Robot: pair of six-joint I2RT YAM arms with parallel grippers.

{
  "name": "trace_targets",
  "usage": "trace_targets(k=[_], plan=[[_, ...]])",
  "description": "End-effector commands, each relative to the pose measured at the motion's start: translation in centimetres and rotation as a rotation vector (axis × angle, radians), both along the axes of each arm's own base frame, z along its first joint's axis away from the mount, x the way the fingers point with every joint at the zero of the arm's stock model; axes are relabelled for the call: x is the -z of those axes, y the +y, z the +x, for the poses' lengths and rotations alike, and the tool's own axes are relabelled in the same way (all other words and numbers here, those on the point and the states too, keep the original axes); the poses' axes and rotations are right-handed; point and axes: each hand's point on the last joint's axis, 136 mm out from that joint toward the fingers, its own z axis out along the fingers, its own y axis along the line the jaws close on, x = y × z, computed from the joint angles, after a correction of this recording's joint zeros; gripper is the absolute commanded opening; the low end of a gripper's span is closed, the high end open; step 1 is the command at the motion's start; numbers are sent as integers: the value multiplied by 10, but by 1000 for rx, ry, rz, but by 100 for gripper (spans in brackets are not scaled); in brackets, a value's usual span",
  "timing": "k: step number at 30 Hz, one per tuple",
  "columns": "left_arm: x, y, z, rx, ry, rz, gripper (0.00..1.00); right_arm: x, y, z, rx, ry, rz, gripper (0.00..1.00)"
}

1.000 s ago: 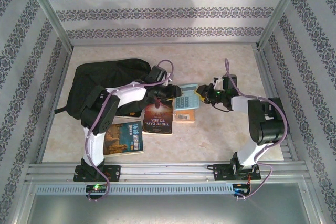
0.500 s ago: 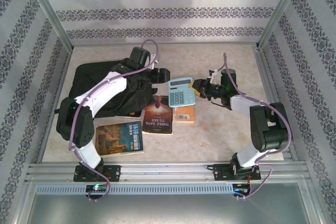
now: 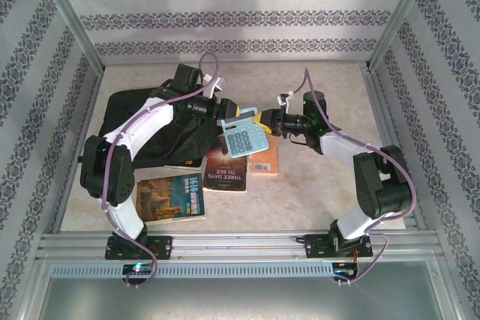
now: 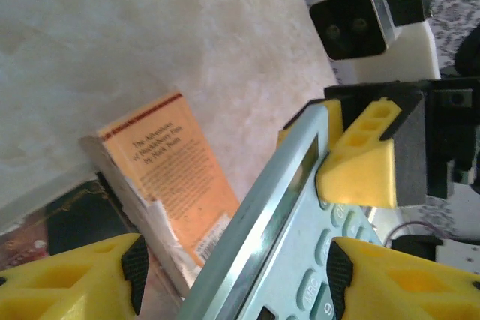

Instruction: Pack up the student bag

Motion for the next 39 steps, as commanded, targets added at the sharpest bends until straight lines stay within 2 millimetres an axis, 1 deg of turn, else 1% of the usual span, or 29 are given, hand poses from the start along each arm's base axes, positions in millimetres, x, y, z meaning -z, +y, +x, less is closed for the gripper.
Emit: trace_targets(k=[1, 4, 9, 10, 11, 13, 14, 15, 18, 20, 21, 23, 25, 28, 29, 31, 34, 37, 39], plan=[[-9, -11, -1, 58, 32, -167, 59, -22, 3, 3, -32, -65, 46, 18], [-10, -14, 0, 61, 56, -228, 51, -21, 3, 4, -29, -62, 47, 18], [-11, -16, -2, 67, 67, -267, 31, -18, 3, 7, -26, -52, 55, 18], [-11, -15, -1, 63, 65, -270, 28, -18, 4, 7, -26, -50, 57, 18], [-12, -15, 1, 55, 65, -278, 22, -17, 4, 7, -27, -48, 58, 18], [-16, -11, 5, 33, 59, -300, 16, -14, 4, 7, -21, -40, 54, 19], [-19, -9, 8, 20, 53, -317, 13, -13, 3, 8, -16, -39, 53, 21], [-23, -7, 11, 4, 50, -339, 10, -14, 2, 8, -10, -38, 51, 26], [-33, 2, 18, -40, 29, -399, 10, -13, -3, 11, 31, -31, 40, 45], [-36, 6, 21, -63, 27, -424, 9, -14, -9, 15, 74, -24, 28, 59], [-36, 8, 22, -76, 25, -429, 9, -15, -11, 16, 91, -20, 28, 64], [-35, 11, 24, -110, 19, -426, 8, -16, -19, 20, 148, -4, 25, 71], [-36, 15, 25, -150, -3, -419, 9, -13, -28, 21, 210, 27, 25, 75], [-38, 24, 27, -226, -37, -403, 9, -14, -35, 17, 271, 55, 48, 81], [-39, 26, 27, -245, -45, -399, 9, -15, -34, 14, 277, 63, 61, 83], [-38, 33, 29, -303, -60, -385, 8, -25, -24, 7, 255, 58, 86, 87], [-38, 38, 30, -360, -73, -394, 8, -39, 2, -5, 184, 36, 108, 89], [-38, 39, 28, -377, -74, -407, 7, -48, 24, -10, 142, 19, 128, 86], [-38, 38, 26, -380, -80, -402, 7, -53, 33, -11, 131, 11, 146, 80]])
